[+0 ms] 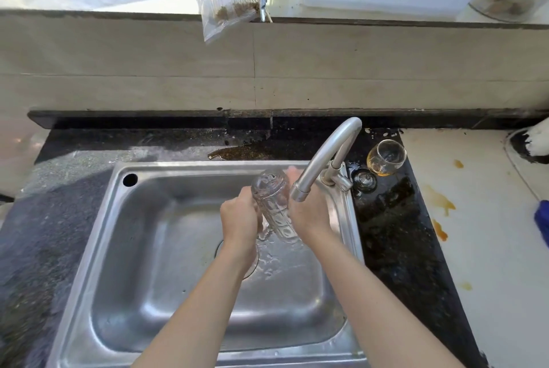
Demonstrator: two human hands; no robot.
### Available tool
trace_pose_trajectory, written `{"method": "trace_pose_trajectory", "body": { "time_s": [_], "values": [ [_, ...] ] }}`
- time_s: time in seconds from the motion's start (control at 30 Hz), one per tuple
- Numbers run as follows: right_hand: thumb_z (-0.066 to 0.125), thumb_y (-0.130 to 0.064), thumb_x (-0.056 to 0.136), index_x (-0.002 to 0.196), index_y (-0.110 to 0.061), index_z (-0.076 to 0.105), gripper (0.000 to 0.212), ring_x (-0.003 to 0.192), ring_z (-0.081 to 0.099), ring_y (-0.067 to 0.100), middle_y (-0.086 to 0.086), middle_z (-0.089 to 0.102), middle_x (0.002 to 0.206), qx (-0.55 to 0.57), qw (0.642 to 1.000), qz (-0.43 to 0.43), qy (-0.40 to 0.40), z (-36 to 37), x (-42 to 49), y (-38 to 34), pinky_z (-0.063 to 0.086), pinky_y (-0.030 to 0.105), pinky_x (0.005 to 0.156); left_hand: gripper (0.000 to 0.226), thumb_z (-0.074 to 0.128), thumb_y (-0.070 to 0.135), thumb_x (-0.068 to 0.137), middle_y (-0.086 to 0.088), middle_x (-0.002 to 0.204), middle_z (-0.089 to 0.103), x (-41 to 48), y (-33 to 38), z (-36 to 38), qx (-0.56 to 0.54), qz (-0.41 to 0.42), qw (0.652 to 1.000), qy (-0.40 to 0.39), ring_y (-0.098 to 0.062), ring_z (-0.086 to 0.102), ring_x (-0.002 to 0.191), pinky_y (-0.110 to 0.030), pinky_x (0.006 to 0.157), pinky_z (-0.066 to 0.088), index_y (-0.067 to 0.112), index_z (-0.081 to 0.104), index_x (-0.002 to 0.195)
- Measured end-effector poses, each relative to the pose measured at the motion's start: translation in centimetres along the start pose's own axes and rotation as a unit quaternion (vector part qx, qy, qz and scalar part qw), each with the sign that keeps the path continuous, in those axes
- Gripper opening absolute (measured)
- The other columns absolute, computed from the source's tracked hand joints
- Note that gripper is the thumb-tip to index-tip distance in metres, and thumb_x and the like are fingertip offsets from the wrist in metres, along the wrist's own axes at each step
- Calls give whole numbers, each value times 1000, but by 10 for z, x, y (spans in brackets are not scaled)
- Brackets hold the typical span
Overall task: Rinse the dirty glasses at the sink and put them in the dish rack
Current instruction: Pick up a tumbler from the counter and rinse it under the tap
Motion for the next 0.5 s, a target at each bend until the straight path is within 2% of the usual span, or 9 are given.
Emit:
{"method": "trace_pose_trajectory", "body": {
  "time_s": [0.07, 0.1, 0.13, 0.17, 0.2, 0.23, 0.33, 0.43, 0.5],
  "values": [
    [29, -44, 100, 59, -23, 36, 47, 55, 42, 17, -8, 41, 51, -26, 999, -46, -5, 2, -7, -11, 37, 38, 59, 56, 44, 10, 87, 9, 38, 22, 0, -1, -2, -6, -19, 1000, -7, -10, 15, 37, -19, 38, 14, 25, 27, 36],
    [26, -48, 98, 64, -23, 42, 45, 55, 44, 15, -7, 45, 55, -53, 996, -68, -17, 3, -11, -17, 35, 36, 61, 56, 44, 11, 87, 9, 38, 22, -1, 0, -3, -4, -27, 1000, -5, -10, 16, 37, -18, 37, 14, 25, 27, 36],
    [23, -53, 93, 79, -23, 52, 44, 64, 51, 14, -6, 55, 65, -86, 992, -82, -31, 5, -15, -20, 39, 35, 66, 55, 44, 12, 87, 9, 38, 23, -1, 1, -4, -1, -33, 999, -5, -10, 16, 37, -18, 37, 14, 24, 28, 36],
    [21, -59, 86, 103, -23, 58, 54, 81, 59, 14, -3, 64, 83, -103, 990, -80, -45, 7, -17, -17, 45, 36, 77, 54, 44, 13, 87, 9, 39, 23, 0, 2, -4, -1, -38, 999, -8, -9, 16, 36, -18, 37, 14, 25, 29, 37],
    [21, -63, 82, 125, -25, 54, 66, 98, 59, 14, -3, 66, 101, -107, 991, -62, -56, 6, -18, -16, 46, 37, 89, 50, 45, 14, 88, 9, 40, 23, 1, 2, -3, -9, -45, 999, -13, -9, 16, 36, -18, 37, 13, 26, 31, 42],
    [23, -67, 79, 132, -29, 50, 70, 106, 56, 13, -5, 63, 108, -106, 991, -45, -66, 5, -15, -13, 45, 39, 98, 44, 45, 14, 89, 9, 40, 22, 2, 0, -1, -23, -58, 998, -17, -8, 15, 36, -17, 36, 12, 24, 32, 48],
    [36, -71, 83, 98, -29, 62, 52, 93, 62, 11, -10, 67, 91, -116, 988, -18, -97, 0, -4, -9, 50, 43, 92, 38, 41, 17, 91, 9, 39, 18, 6, -18, 4, -79, -140, 986, -34, -6, 11, 31, -12, 35, 8, 23, 27, 55],
    [57, -47, 90, 84, -39, 68, 15, 102, 64, 14, -11, 71, 96, -25, 984, 38, -172, -3, 1, 9, 51, 42, 95, 41, 37, 22, 93, 9, 36, 16, 7, -44, 7, -144, -252, 955, -54, -5, 10, 26, -7, 33, 8, 23, 23, 55],
    [62, -33, 91, 81, -41, 69, 16, 101, 64, 12, -15, 70, 98, 55, 976, 80, -197, -5, -4, 19, 53, 34, 90, 43, 39, 26, 93, 9, 35, 16, 8, -59, 9, -173, -306, 933, -73, -5, 11, 23, -6, 31, 8, 24, 21, 55]
  ]
}}
Point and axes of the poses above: each hand's wrist, its own x-axis towards the middle knuckle, its own z-axis out of the palm, y = z × x, the point moved 8 cm from there along x, towards the middle knuckle
